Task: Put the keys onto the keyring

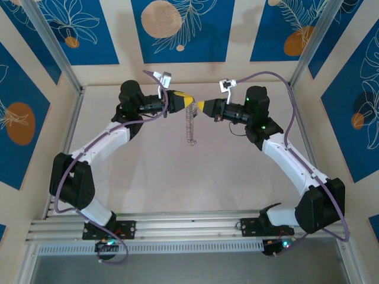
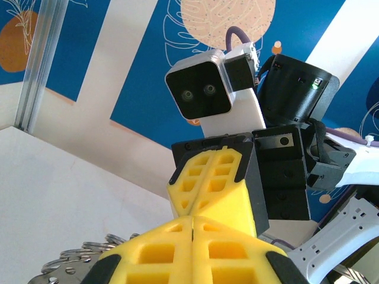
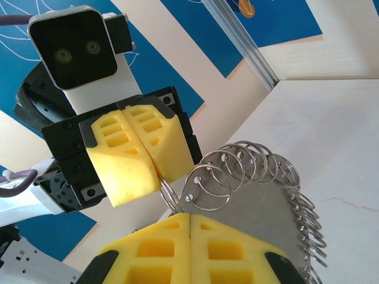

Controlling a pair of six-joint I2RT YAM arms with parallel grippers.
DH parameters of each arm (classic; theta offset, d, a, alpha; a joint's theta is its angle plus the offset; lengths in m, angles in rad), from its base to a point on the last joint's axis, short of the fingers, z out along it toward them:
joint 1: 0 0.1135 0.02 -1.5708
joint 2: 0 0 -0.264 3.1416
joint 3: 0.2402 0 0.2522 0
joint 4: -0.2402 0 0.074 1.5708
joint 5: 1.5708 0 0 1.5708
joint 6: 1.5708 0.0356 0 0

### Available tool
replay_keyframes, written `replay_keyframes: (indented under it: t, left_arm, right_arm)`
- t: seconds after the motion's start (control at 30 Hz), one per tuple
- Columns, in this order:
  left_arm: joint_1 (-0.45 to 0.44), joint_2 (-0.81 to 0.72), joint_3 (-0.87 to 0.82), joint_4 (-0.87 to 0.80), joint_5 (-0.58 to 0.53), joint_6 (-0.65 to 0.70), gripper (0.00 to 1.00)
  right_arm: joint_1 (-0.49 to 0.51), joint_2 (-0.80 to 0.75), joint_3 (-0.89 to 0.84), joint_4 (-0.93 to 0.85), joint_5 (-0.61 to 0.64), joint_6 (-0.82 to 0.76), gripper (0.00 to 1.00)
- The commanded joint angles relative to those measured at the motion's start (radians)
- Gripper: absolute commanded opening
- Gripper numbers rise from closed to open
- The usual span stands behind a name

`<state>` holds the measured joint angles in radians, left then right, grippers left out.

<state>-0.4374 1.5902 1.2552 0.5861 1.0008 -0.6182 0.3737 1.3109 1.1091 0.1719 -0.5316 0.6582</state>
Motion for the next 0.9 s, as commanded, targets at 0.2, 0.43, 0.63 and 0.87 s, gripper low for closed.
replay_keyframes:
  t: [0.2, 0.43, 0.63, 0.87]
  left_arm:
    - [-0.011, -0.044, 0.014, 0.033, -0.012, 0.022, 0.00]
    - [-0.014, -0.046, 0.009, 0.033, -0.019, 0.026, 0.00]
    - [-0.014, -0.048, 0.005, 0.036, -0.025, 0.024, 0.00]
    - [-0.015, -0.050, -0.003, 0.058, -0.037, 0.009, 0.00]
  right_arm:
    - [0.014, -0.011, -0.028, 0.043, -0.070, 0.027, 0.05]
    - [0.015, -0.031, -0.025, 0.033, -0.100, 0.016, 0.19]
    - [-0.026, -0.089, -0.073, 0.084, -0.071, 0.044, 0.34]
    - [-0.055, -0.114, -0.123, 0.229, -0.044, 0.115, 0.45]
